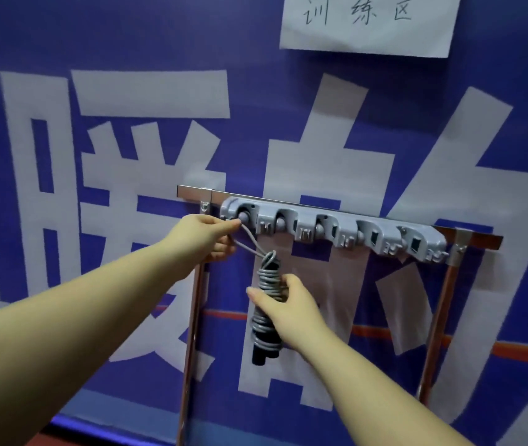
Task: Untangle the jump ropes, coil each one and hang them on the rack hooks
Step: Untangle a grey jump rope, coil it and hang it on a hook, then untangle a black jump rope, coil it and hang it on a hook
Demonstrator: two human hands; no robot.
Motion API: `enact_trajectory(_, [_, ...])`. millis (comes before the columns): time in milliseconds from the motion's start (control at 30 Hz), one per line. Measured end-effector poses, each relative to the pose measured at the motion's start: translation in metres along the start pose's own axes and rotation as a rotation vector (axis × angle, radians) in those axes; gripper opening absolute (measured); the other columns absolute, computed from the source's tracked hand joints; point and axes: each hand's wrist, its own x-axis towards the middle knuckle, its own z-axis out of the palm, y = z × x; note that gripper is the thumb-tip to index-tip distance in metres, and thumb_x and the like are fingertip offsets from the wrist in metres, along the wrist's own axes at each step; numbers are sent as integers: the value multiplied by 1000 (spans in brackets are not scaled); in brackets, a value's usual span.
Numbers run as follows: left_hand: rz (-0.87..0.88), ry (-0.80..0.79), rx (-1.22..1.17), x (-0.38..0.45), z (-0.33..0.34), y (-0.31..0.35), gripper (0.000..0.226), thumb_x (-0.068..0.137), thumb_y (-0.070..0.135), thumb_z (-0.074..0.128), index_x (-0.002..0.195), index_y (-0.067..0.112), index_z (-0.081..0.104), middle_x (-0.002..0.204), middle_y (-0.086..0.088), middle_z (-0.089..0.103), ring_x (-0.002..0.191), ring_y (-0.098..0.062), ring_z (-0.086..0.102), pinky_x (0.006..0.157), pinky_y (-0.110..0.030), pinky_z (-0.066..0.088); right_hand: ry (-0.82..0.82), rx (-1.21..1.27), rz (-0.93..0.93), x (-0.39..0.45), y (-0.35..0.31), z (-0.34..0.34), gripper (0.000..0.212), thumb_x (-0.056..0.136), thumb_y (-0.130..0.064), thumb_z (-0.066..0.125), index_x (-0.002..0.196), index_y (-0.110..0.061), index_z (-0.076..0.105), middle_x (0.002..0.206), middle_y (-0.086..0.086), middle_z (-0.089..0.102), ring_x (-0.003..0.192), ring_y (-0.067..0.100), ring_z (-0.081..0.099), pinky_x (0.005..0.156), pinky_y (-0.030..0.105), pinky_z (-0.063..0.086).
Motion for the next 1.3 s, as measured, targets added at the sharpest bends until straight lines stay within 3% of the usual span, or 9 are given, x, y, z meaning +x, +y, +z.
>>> enact_trajectory(233, [23,191,-45,73,-19,-15,17,85,19,70,81,4,64,71,-11,61,51,-13,57,48,-15,51,41,-25,-6,79,0,36,43,75,-40,74,102,-16,51,87,-8,61,73,5,58,64,24,45])
enact_trajectory(467, [-83,187,-278,105,-17,-43,19,88,19,66,76,7,58,57,-3,50,36,-4,50,42,-12,46,48,-41,0,120,19,55,48,74,-41,75,104,-14,49,100,0,62,88,17,61,71,28,45])
enact_trajectory(600, [-103,135,-343,105,-19,-63,11,88,19,65,85,9,61,67,-2,61,59,-10,59,53,-16,53,25,-73,5,122,41,67,47,74,-41,74,105,-18,48,97,-5,61,90,16,61,74,30,46])
enact_trajectory(700, [-111,186,-356,92,-18,-77,6,92,12,58,87,10,60,76,-5,61,66,-14,60,54,-17,54,-36,-69,11,120,54,72,55,75,-37,74,120,-23,45,96,-9,61,92,16,62,82,38,53])
enact_trajectory(800, [-81,254,-333,64,-12,-97,8,92,10,57,84,12,60,71,-3,59,56,-11,55,49,-17,48,-111,-91,25,107,58,69,64,80,-33,71,134,-27,37,103,-8,58,95,14,60,73,25,49])
enact_trajectory(933, [-37,220,-291,16,4,-136,11,91,6,56,81,10,60,64,-1,62,47,-5,53,47,-17,45,-128,-88,64,78,78,64,59,80,-34,71,130,-32,39,107,-7,59,92,10,59,64,20,45])
enact_trajectory(1033, [-121,129,-236,-25,28,-183,12,90,4,56,80,9,60,68,-2,66,53,-6,58,50,-17,48,-144,-62,148,46,124,67,52,81,-25,68,125,-31,41,103,-7,60,95,13,60,64,24,49])
enact_trajectory(1133, [-280,87,-207,-62,52,-241,11,90,5,57,82,11,62,78,-5,67,59,-8,60,56,-19,49,-131,-56,263,8,187,74,52,80,-16,67,125,-24,44,106,-1,63,94,19,64,78,35,52])
enact_trajectory(1300, [-571,30,-217,-122,78,-334,11,91,5,55,86,12,62,77,-2,64,66,-11,58,60,-19,46,-98,50,485,-65,291,87,45,80,-15,71,117,-25,47,100,2,63,88,18,63,77,28,50])
